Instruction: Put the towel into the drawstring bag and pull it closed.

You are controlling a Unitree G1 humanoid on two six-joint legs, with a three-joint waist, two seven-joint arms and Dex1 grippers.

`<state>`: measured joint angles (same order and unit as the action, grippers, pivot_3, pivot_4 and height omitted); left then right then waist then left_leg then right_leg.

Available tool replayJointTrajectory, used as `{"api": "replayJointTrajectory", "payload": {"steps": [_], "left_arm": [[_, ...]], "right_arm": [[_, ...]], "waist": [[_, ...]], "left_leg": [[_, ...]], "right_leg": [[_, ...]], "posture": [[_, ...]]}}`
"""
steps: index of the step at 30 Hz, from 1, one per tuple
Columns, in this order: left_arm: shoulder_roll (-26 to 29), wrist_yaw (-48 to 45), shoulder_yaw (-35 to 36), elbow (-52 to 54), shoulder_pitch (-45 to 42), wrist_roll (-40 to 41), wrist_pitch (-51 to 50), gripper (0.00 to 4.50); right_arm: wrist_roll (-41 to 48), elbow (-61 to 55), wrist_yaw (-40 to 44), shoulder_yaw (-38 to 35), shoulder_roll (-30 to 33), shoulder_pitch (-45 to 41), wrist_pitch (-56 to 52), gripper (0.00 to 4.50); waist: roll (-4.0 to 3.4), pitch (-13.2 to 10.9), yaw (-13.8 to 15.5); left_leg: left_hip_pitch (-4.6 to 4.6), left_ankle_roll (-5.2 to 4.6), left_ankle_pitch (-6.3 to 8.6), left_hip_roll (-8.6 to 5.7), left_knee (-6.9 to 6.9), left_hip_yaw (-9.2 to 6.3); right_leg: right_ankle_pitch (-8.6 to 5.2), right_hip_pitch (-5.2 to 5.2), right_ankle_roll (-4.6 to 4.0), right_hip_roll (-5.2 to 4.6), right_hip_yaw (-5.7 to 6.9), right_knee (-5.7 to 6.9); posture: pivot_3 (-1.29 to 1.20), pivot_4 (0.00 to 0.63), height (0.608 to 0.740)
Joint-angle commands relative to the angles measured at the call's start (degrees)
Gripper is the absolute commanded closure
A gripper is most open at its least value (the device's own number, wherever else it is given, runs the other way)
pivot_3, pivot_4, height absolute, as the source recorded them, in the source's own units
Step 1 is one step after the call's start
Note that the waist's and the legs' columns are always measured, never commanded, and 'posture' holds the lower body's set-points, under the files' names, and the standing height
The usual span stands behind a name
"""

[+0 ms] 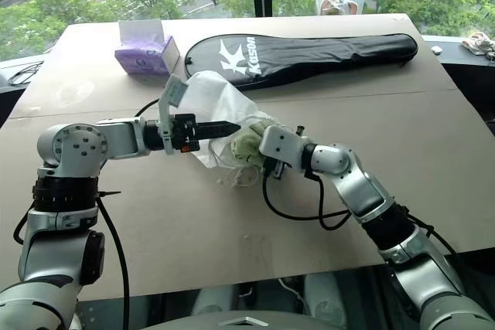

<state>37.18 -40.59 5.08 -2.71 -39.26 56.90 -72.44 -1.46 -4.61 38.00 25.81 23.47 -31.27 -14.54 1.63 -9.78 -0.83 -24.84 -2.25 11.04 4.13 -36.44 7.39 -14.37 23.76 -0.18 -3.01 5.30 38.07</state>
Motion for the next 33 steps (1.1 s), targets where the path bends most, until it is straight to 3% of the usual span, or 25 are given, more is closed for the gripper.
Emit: {"api": "replayJointTrajectory", "payload": {"steps": [1, 6, 12, 17, 21, 26, 27, 28, 32, 33], "left_arm": [[1.10, -1.80, 1.47, 3.31, 0.43, 1.19, -1.63, 4.50], [1.43, -3.06, 1.03, 4.83, 0.99, 1.13, -2.79, 4.50], [-0.23, -3.63, 1.01, 5.15, 0.03, 2.02, -3.88, 4.50], [-1.62, -3.37, 1.35, 5.38, 0.99, 3.22, -6.51, 4.50], [-1.11, -3.68, 1.35, 5.35, 3.77, 2.02, -6.52, 4.50], [-0.21, -3.73, 0.97, 6.49, 5.76, -0.38, -3.74, 4.50], [0.16, -3.91, 0.93, 6.29, 5.55, -1.10, -2.75, 4.50], [0.73, -4.31, 0.72, 5.69, 5.05, -2.28, -1.27, 4.50], [3.59, -8.06, -0.67, 3.10, 2.48, -7.78, 5.72, 4.50], [4.44, -9.13, -1.04, 2.33, 1.50, -8.81, 6.96, 4.50]], "right_arm": [[4.89, -0.38, -0.39, -5.34, -3.87, -0.13, -0.49, 4.42], [9.13, -0.50, -0.23, -8.84, -8.09, -0.88, -5.31, 4.42], [8.95, 3.84, -0.09, -6.73, -12.61, -3.13, -6.81, 4.42], [13.25, 15.56, 1.96, -8.90, -21.77, -5.64, -3.56, 4.42], [18.86, 28.55, 3.29, -15.76, -27.78, -8.47, -2.10, 4.42], [18.90, 34.61, 4.09, -18.47, -28.71, -10.91, -0.19, 4.42], [18.80, 33.45, 4.86, -18.25, -27.89, -10.27, -0.37, 3.63], [17.89, 31.49, 5.26, -17.45, -26.44, -9.20, -0.52, 3.38], [14.85, 15.55, 7.50, -12.79, -17.94, -1.96, -4.66, 1.39], [15.61, 9.66, 8.87, -12.18, -15.09, 0.02, -7.12, 1.39]], "waist": [[0.00, 0.00, 0.00], [0.00, 0.00, 0.05], [0.00, 0.00, -0.10], [0.00, 0.00, -0.30], [0.00, 0.00, -0.28], [0.01, 0.00, -0.08], [0.01, 0.00, -0.10], [0.01, 0.00, -0.12], [0.02, 0.01, 0.16], [0.01, 0.00, 0.17]], "left_leg": [[0.00, 0.00, 0.00, 0.00, 0.00, -0.01], [-0.01, 0.00, 0.00, 0.00, -0.01, 0.00], [0.01, 0.00, 0.00, -0.01, -0.02, -0.02], [0.04, 0.01, 0.00, 0.03, -0.02, -0.01], [0.04, 0.00, 0.00, 0.00, -0.04, 0.00], [0.04, 0.00, 0.00, 0.00, -0.06, -0.05], [0.04, 0.00, 0.00, 0.00, -0.06, -0.05], [0.04, 0.00, 0.00, 0.00, -0.06, -0.05], [0.02, 0.00, 0.01, -0.05, -0.06, -0.08], [0.03, 0.01, 0.01, -0.05, -0.06, -0.07]], "right_leg": [[0.01, 0.00, -0.02, 0.00, 0.01, 0.01], [0.13, -0.01, -0.21, 0.00, 0.00, 0.01], [0.13, -0.03, -0.21, 0.00, 0.02, 0.02], [0.13, -0.01, -0.23, 0.05, -0.01, 0.10], [0.14, -0.04, -0.23, 0.00, 0.00, 0.10], [0.15, -0.07, -0.24, -0.04, 0.05, 0.11], [0.15, -0.07, -0.24, -0.05, 0.06, 0.12], [0.15, -0.07, -0.24, -0.06, 0.06, 0.13], [0.15, -0.06, -0.24, -0.13, 0.11, 0.18], [0.15, -0.06, -0.25, -0.12, 0.09, 0.18]], "posture": [[0.00, 0.150, 0.740], [0.00, 0.150, 0.740], [0.00, 0.150, 0.740], [0.00, 0.150, 0.740], [0.00, 0.150, 0.740], [0.00, 0.150, 0.740], [0.00, 0.150, 0.740], [0.00, 0.150, 0.740], [0.00, 0.150, 0.740], [0.00, 0.150, 0.740]]}}
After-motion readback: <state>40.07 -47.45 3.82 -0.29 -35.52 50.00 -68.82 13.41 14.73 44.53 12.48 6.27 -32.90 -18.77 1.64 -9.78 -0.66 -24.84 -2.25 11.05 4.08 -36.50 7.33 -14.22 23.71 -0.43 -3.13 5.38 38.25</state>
